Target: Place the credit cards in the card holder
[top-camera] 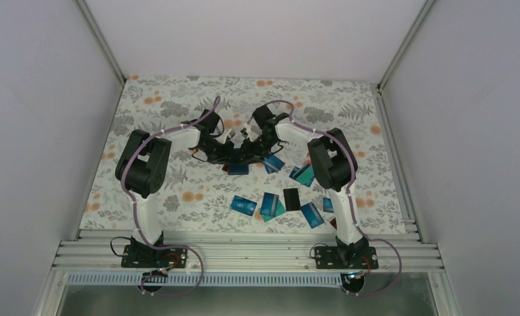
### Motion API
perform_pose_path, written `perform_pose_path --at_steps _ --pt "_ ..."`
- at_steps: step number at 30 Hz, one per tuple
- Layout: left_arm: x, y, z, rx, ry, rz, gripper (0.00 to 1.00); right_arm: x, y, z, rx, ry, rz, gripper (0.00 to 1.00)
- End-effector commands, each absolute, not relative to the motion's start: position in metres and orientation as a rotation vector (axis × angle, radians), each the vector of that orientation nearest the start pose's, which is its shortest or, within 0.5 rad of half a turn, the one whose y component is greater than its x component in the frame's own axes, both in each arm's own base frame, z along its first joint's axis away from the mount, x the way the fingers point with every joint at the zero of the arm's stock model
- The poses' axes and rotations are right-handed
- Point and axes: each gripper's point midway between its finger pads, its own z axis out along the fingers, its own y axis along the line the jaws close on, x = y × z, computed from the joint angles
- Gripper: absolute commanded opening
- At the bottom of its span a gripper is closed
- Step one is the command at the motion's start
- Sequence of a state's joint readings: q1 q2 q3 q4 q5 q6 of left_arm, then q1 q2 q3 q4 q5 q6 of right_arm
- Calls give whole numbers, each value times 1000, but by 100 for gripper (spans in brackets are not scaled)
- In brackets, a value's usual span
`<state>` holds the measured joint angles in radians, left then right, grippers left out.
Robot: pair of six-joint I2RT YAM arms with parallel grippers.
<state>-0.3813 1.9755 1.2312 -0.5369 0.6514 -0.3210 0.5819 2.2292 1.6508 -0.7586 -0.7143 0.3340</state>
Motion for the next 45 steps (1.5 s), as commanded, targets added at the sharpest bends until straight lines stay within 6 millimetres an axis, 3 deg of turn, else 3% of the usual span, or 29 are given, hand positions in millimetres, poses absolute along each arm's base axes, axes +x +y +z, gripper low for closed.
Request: perform_pose_path --at_steps 1,5,11,17,20,24,27,31,36,41,45 --pt "329 -241 20 247 2922 -1033 2 330 368 41 -564 2898 1308 31" --pt "325 -239 14 242 2936 -1056 2 336 369 56 -556 2816 1427 32" --pt "326 -238 13 248 2938 -1063 2 333 374 105 -667 2657 1628 34" --pt "329 -239 18 254 2929 -1069 2 324 351 128 -663 2646 1607 30" --pt "331 -240 23 261 2923 -1071 2 330 324 127 -562 2679 1468 26" --pt "335 -242 33 268 2907 -1084 2 340 291 104 -379 2755 1276 21" --pt "340 -243 41 276 2896 -1072 3 345 279 81 -283 2816 1157 16" --pt "347 -244 55 288 2870 -1052 3 349 285 58 -248 2856 1174 12" --pt "354 -243 63 289 2867 -1000 11 358 305 50 -290 2853 1231 11" --pt "357 -244 57 299 2909 -937 14 359 315 63 -337 2801 1309 10" --pt "360 -242 42 282 2941 -898 14 347 312 76 -368 2761 1345 10"
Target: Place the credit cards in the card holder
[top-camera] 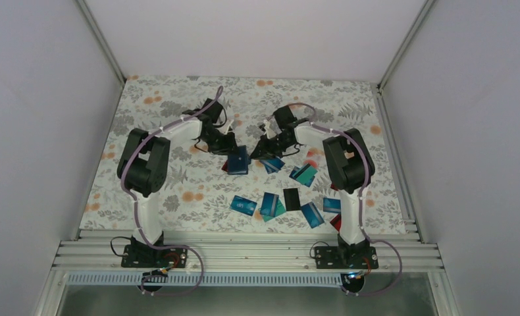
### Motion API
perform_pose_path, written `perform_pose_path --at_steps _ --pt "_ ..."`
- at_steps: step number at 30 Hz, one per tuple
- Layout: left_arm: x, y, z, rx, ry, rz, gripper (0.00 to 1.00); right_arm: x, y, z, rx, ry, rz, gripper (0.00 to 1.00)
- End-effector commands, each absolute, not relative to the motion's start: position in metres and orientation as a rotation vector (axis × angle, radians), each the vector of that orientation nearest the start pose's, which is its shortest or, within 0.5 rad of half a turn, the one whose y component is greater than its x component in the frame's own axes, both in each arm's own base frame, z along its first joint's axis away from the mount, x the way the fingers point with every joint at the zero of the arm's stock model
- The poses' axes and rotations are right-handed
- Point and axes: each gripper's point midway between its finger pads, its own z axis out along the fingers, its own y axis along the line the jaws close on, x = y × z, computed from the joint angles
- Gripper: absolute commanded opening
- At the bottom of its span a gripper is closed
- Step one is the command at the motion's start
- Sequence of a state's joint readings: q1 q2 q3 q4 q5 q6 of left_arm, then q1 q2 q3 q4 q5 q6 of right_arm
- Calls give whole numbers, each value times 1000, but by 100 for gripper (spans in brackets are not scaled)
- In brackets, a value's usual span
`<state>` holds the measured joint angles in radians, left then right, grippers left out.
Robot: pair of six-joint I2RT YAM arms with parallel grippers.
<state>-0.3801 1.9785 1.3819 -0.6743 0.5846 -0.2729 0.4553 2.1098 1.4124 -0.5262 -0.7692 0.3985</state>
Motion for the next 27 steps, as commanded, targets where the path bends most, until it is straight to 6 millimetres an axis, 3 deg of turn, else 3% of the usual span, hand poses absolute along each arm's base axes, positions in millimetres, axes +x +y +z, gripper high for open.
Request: perform_pose_path --at_steps 1,10,18,27 --pt "360 -241 35 280 2960 -888 14 343 311 79 -374 2754 1351 10" --pt "359 -237 14 258 3028 -825 13 310 322 108 -475 2581 1582 10" --pt "360 -236 12 242 3038 -811 12 297 342 79 -412 2590 1630 5" --pt "357 -236 15 238 3038 -827 12 295 338 52 -261 2594 1631 4"
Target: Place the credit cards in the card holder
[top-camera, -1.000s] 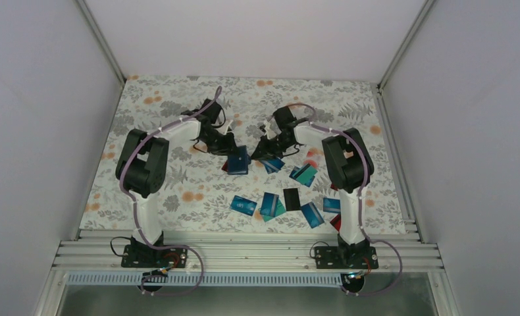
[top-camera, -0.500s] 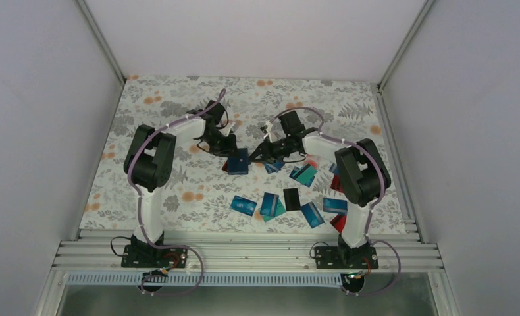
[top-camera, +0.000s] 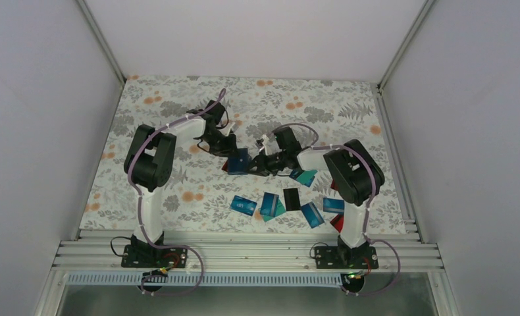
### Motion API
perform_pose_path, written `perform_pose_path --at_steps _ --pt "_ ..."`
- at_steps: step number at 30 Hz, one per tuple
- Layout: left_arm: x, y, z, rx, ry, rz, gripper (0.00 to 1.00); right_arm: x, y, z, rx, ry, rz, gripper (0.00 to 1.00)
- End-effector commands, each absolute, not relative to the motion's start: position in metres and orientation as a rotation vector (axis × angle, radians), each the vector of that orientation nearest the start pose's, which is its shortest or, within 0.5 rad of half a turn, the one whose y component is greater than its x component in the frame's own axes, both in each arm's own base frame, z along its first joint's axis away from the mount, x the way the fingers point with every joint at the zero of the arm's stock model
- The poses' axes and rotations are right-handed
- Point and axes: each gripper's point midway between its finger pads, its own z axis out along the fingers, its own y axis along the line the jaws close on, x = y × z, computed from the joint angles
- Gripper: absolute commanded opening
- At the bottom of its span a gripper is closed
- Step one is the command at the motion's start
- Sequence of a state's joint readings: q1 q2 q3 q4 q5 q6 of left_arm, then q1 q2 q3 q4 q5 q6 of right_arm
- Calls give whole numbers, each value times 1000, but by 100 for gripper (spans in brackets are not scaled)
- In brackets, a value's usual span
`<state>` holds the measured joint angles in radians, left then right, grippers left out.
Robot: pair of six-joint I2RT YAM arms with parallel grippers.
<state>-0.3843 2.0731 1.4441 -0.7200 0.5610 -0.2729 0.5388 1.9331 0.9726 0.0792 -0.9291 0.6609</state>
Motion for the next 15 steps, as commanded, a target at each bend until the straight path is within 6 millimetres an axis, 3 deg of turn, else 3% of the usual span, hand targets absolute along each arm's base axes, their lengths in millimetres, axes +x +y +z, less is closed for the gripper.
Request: perform_pose_path --at_steps 1,15 --pt "357 -236 16 239 3038 -830 12 296 337 49 -248 2595 1628 4" --pt "363 -242 34 242 3004 -859 14 299 332 17 -167 2653 1575 4"
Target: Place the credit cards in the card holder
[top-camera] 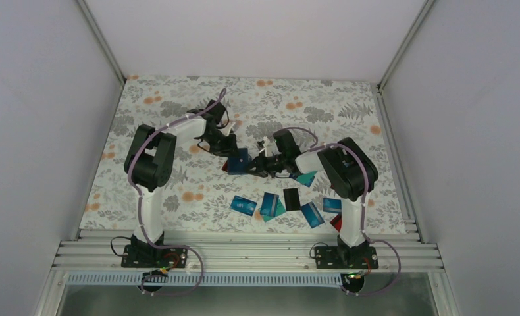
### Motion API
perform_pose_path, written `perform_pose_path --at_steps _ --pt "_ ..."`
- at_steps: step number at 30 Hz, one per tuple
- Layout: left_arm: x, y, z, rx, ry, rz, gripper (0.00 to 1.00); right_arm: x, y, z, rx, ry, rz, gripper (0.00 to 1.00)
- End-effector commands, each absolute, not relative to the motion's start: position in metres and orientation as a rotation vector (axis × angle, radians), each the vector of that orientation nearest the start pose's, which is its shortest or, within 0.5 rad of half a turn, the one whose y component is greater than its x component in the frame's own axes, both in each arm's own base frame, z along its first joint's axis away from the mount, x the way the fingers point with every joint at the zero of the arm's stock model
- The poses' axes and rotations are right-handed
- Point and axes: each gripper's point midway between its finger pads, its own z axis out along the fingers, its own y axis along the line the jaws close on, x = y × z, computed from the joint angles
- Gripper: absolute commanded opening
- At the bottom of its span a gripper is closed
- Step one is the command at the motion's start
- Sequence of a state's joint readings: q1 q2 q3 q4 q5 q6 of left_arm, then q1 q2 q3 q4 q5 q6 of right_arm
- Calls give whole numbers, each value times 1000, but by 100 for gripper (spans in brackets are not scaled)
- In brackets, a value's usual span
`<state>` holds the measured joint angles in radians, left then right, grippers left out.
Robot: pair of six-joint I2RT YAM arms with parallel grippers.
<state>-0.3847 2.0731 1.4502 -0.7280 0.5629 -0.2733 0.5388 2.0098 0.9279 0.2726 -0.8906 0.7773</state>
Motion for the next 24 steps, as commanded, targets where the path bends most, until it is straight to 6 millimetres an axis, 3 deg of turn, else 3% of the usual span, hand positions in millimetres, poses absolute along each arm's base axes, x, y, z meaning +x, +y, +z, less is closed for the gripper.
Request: perform_pose_path --at_steps 1,7,11,24 --pt "365 -242 39 238 2995 -860 16 299 332 17 -166 2656 1574 4" --pt "370 -248 75 229 2936 -861 34 299 332 15 -176 2668 1563 4" --pt "366 -255 85 227 2927 -867 41 298 332 13 -176 2679 1564 4" --pt "358 -281 79 305 2963 -837 41 299 333 12 -189 2681 1564 4"
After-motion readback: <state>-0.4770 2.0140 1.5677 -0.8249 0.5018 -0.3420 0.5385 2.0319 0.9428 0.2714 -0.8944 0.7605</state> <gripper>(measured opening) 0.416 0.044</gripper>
